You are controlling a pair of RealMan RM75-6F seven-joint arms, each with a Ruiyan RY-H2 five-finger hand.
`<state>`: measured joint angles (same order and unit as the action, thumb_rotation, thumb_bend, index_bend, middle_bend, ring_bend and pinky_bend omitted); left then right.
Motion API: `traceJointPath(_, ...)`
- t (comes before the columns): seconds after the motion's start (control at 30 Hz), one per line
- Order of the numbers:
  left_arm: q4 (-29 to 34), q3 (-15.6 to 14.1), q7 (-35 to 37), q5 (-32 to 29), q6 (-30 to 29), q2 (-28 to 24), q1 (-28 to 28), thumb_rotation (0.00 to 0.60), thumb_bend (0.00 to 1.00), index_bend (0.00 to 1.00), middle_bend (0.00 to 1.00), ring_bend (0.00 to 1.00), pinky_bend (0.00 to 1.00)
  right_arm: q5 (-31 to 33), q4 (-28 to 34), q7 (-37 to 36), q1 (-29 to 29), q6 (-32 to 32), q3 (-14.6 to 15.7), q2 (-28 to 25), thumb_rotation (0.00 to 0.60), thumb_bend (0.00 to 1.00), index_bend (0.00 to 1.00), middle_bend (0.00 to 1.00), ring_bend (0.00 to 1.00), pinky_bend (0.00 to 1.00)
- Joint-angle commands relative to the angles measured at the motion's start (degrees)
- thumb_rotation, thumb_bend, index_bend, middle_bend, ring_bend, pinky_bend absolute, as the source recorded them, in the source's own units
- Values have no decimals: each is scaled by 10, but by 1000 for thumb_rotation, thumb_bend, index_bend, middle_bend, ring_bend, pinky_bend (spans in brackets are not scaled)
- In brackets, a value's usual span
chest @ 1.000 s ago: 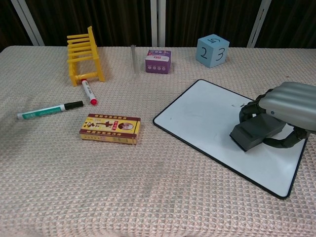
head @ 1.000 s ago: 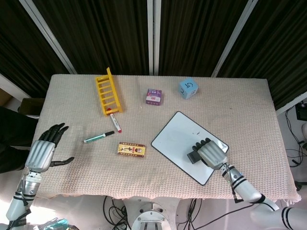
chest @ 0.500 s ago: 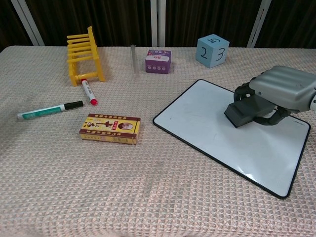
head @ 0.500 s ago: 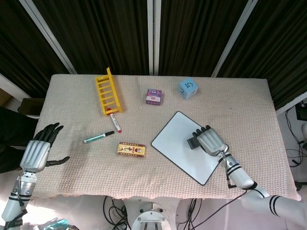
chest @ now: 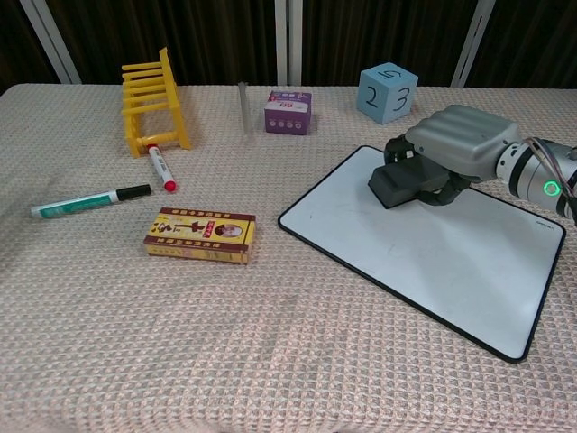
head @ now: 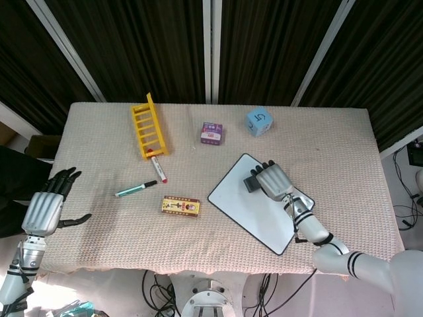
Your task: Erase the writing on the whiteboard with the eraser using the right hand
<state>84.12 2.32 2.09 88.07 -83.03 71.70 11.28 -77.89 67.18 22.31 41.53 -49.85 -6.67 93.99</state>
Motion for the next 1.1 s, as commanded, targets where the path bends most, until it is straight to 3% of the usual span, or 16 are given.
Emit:
traceJointPath(0.03,-2,0,1,-1,1,0,0,478,1,109,75,90,209,0,-8,0,9,2,-6,13,600,439,941,757,663,800)
traceJointPath(0.4,1,0,2,0,1,-3,0,477,0,109,75,90,209,-23,-10,-25,14,-35,-8,19,600,439,941,757,663,800)
traceJointPath(0.63,4,-1,1,7,-4,-1,-1,478,1,109,75,90,209,-32,34,-28,-15,-88,-6,-49,600,440,941,757,663,800)
traceJointPath(0.8,6,-2,0,11,-9,1,-3,478,0,109,75,90,209,21,48,-4,-49,-85,-6,-109,600,440,941,757,663,800)
traceJointPath(0.93,6,-5,-3,13,-5,4,-2,478,0,109,75,90,209,58,22,-2,-68,-65,0,-124,600,439,934,756,663,800)
traceJointPath(1.1,8,-7,-10,13,-3,7,-2,478,0,109,75,90,209,60,-27,-36,-74,-45,11,-107,600,439,903,757,662,800)
